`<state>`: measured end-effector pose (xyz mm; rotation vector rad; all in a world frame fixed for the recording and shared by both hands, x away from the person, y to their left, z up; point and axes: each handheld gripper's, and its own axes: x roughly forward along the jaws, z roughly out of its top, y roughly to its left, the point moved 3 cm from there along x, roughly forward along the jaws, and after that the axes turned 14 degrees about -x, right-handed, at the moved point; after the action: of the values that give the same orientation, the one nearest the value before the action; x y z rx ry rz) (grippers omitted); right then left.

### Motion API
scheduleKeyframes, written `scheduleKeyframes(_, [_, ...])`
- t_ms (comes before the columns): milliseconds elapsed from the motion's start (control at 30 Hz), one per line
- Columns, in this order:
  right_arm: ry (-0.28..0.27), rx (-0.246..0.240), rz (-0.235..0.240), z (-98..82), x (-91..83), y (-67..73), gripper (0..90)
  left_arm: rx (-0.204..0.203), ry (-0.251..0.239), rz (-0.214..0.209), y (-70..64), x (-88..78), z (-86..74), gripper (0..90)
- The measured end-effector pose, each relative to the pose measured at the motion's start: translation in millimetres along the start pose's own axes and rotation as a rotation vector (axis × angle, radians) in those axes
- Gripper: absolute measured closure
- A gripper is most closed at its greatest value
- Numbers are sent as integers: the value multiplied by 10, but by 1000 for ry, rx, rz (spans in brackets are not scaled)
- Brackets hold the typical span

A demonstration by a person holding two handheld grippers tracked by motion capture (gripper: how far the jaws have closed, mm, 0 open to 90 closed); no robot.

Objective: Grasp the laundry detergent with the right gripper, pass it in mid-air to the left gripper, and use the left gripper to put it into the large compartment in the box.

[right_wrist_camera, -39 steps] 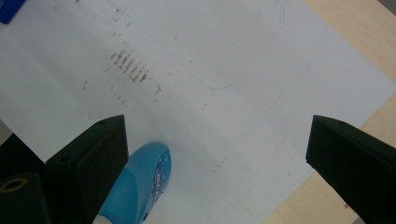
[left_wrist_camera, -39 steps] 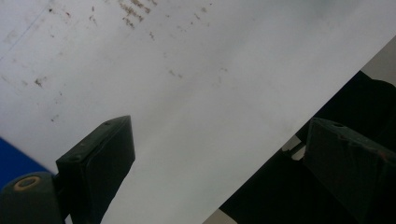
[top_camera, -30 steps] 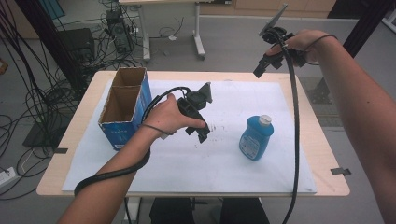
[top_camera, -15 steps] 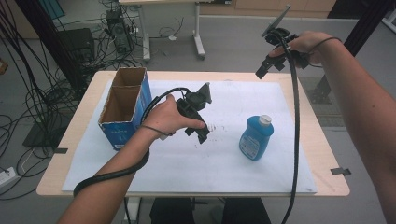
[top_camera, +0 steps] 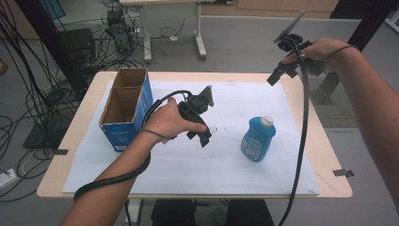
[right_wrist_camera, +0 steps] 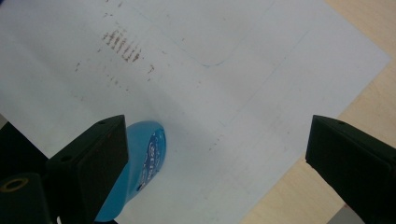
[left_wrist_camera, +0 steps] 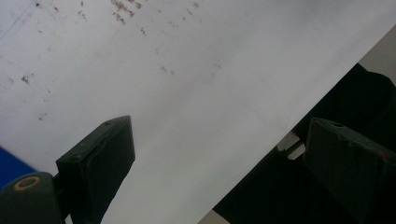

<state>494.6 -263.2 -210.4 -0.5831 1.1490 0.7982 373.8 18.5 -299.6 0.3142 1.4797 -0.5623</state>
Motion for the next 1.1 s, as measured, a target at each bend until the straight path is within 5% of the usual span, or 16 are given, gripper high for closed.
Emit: scheduleKeyframes(1100, [6, 44, 13, -957, 135, 113, 58, 9, -1, -20, -76, 39, -36, 93])
